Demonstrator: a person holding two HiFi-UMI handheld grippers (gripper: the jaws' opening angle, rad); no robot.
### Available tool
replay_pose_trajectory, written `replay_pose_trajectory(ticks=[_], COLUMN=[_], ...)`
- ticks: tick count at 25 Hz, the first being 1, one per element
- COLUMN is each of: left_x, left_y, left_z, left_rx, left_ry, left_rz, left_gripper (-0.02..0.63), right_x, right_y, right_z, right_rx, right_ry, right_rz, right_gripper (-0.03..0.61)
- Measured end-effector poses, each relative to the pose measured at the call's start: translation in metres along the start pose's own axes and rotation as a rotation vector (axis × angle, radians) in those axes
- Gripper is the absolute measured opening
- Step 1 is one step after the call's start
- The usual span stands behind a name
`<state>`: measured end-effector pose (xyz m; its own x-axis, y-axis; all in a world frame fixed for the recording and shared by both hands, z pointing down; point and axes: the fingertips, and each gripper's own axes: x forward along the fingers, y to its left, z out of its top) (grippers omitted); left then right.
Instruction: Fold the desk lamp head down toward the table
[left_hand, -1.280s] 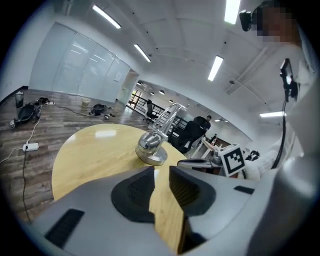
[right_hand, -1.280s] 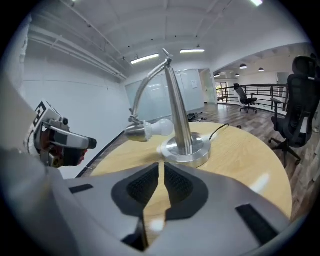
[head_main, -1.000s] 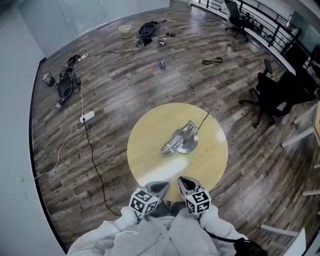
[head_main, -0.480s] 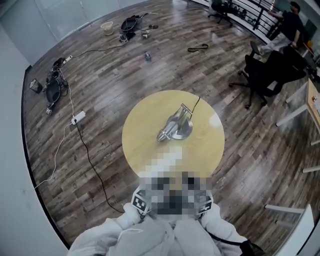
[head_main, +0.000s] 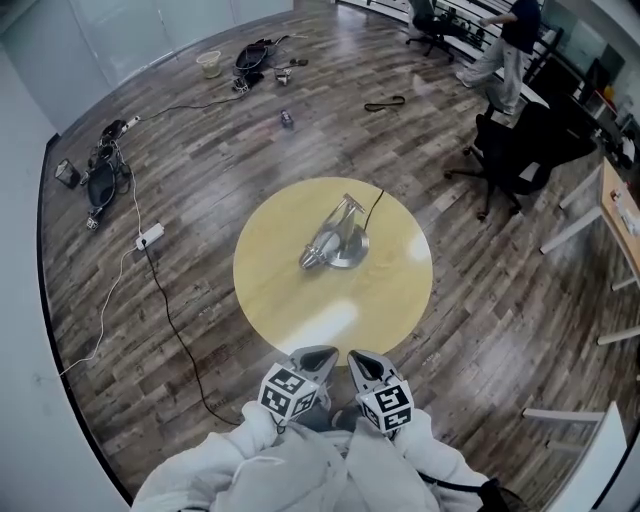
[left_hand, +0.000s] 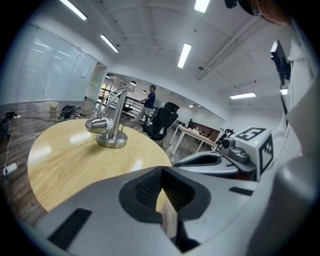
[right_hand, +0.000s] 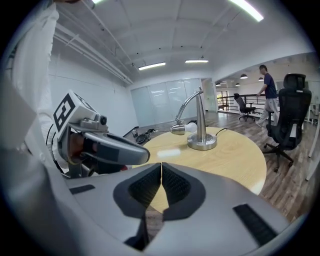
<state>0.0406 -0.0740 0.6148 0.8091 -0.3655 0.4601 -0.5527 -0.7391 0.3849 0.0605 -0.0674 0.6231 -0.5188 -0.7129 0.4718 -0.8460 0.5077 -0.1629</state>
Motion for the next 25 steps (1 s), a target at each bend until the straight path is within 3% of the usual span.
replay_pose_trajectory(ticks=[16,21,25], left_x=[-0.065,-0.086,-0.095], left_y=[-0.128,-0.139,-0.140], left_z=[-0.082,-0.076,-0.075], left_rx=[-0.048,-0.018,-0.024], left_ry=[-0.046,-0.076,-0.089], left_rz=[0.118,0.144,0.134], left_gripper=[0.002,0.002,0.002], right_x=[-0.117,-0.134,-0.136], right_y=[0.092,0.102,0.097], right_z=[-0.070,-0.071,-0.063], right_rx=[-0.135,-0.118,-0.067], right_ry=[0.024,-0.005,-0.042], right_rz=[0.139,0.113,0.042], right_gripper=[0.015,0.015,0.015])
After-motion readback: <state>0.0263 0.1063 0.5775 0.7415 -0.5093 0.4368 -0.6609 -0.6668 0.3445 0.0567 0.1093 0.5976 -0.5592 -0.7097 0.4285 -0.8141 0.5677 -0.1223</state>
